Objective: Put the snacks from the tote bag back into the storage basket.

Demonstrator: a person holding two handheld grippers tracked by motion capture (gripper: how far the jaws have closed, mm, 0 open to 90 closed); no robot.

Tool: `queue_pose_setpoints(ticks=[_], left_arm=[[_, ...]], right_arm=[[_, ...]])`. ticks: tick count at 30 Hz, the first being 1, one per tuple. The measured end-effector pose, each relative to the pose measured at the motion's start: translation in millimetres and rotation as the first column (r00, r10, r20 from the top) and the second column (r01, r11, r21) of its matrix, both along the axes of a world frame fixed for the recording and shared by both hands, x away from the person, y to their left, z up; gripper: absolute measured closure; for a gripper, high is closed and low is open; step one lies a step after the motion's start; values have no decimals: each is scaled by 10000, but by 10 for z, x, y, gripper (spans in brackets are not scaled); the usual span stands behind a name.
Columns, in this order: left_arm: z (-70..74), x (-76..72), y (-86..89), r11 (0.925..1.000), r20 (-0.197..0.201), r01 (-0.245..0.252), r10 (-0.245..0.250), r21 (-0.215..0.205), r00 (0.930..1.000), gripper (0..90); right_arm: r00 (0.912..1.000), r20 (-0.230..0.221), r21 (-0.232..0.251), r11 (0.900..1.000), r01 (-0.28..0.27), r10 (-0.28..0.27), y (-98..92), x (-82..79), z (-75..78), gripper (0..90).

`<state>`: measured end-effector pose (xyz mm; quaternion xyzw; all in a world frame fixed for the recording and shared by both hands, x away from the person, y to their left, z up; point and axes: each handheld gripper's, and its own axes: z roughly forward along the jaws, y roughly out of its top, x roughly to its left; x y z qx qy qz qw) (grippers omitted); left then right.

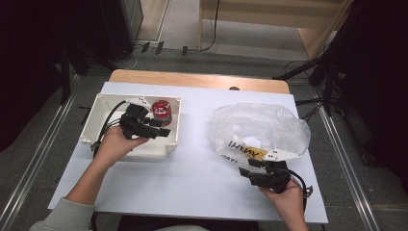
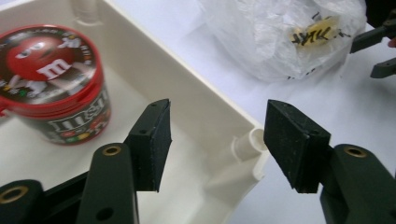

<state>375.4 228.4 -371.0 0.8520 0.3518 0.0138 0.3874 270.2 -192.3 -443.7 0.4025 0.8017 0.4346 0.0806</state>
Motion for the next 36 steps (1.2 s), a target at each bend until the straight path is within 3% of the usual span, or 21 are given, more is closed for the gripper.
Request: queue_pose_setpoints(ticks=[4, 11, 21, 36], left_arm=[[9, -54, -84, 9992, 27, 383, -383, -109, 9993, 384], [-7, -138, -230, 9965, 39, 835, -835, 55, 9965, 346], [-44, -252, -403, 9928, 28, 1196, -1196, -27, 9928, 346], [-165, -478, -700, 9803, 201, 1975, -1974, -26, 9801, 347]], right_arm=[[10000, 14, -15, 10000, 2, -2, 0, -2, 2, 463], [10000, 36, -19, 10000, -26, 26, 6, -6, 3, 463], [9997, 239, 62, 10000, -11, 9, 6, -20, 31, 463], [9996, 172, 41, 9997, -226, 225, 41, -28, 26, 463]])
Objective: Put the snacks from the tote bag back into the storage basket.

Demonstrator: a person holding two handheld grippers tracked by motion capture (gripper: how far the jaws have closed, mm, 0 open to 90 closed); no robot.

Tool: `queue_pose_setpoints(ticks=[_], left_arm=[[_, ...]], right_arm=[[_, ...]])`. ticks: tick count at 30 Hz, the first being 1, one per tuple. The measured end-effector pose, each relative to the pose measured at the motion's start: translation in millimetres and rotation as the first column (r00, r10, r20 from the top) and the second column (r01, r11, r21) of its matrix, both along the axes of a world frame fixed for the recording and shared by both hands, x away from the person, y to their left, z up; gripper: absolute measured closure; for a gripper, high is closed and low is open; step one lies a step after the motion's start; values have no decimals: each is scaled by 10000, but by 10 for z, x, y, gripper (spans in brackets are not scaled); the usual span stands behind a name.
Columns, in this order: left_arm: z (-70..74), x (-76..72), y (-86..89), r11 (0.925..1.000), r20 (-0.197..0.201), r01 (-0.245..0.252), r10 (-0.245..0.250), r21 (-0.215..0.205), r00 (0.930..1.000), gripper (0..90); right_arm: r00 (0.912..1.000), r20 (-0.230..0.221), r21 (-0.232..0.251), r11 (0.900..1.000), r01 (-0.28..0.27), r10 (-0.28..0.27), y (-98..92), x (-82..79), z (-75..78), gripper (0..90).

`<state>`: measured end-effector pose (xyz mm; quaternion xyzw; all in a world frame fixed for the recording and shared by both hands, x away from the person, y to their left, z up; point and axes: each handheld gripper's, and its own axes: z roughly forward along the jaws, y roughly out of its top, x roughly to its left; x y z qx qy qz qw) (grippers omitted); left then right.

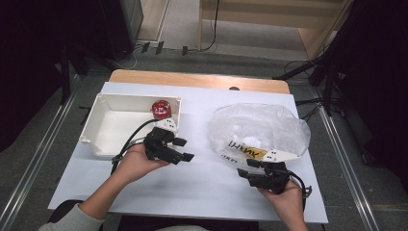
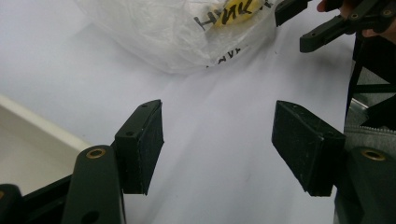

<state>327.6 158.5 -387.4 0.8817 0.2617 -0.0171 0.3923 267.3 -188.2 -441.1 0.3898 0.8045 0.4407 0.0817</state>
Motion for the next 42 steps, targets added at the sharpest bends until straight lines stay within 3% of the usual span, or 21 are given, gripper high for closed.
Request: queue_pose_setpoints(ticks=[19, 23, 39, 42], left_arm=[[-194, -209, -292, 9971, 26, 755, -755, -26, 9971, 355], [-248, -232, -339, 9958, -22, 906, -906, 148, 9959, 349], [-307, -233, -371, 9936, -98, 1011, -1007, 497, 9949, 332], [-305, -236, -373, 9939, -52, 1040, -1039, 370, 9946, 331]], right_arm=[[9999, -60, 12, 9999, -126, 126, 26, -10, 2, 463], [9998, 28, -32, 9997, -221, 222, 31, -13, -2, 463], [9995, -31, -29, 9995, -314, 314, 40, -19, -10, 462], [9995, -33, -33, 9995, -330, 330, 40, -19, -11, 462]])
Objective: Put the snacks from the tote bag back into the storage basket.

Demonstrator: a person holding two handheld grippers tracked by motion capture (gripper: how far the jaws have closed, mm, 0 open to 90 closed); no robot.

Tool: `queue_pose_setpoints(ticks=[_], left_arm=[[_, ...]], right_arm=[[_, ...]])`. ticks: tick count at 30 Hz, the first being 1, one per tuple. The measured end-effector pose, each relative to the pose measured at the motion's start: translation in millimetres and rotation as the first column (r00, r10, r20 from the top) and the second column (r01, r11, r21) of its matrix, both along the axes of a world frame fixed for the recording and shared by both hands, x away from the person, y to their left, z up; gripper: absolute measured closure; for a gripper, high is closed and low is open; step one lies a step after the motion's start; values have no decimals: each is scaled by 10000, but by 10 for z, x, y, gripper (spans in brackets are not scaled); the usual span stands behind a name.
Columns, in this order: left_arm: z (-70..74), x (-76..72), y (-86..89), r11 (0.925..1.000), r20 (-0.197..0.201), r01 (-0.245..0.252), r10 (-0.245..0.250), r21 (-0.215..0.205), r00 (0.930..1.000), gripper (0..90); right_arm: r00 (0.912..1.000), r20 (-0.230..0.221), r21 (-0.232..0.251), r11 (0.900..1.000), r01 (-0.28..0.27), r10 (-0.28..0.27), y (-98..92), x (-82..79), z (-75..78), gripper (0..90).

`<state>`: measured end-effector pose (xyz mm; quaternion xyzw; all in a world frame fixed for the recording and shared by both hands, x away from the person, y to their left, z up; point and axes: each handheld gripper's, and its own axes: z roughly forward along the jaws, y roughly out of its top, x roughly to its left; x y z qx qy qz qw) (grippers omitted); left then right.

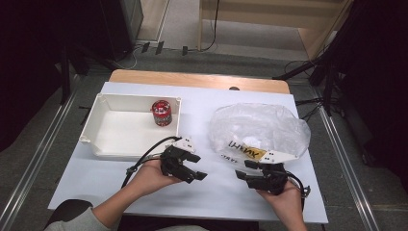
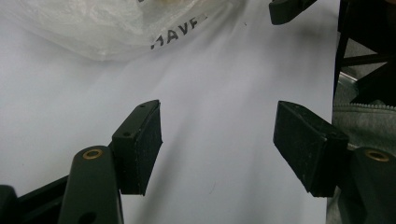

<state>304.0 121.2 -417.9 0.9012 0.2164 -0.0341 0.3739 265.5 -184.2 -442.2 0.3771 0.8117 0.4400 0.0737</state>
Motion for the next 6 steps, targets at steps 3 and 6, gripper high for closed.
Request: queue_pose_setpoints(ticks=[3, 6], left_arm=[[-9, 3, -1, 9999, -7, 31, -30, 138, 10000, 328], [-17, -9, -11, 9998, 110, 122, -124, 173, 9999, 327]], right_arm=[[10000, -23, 6, 10000, 2, -2, 2, -1, 0, 462], [10000, 18, -36, 10000, -81, 81, 7, 2, -3, 461]])
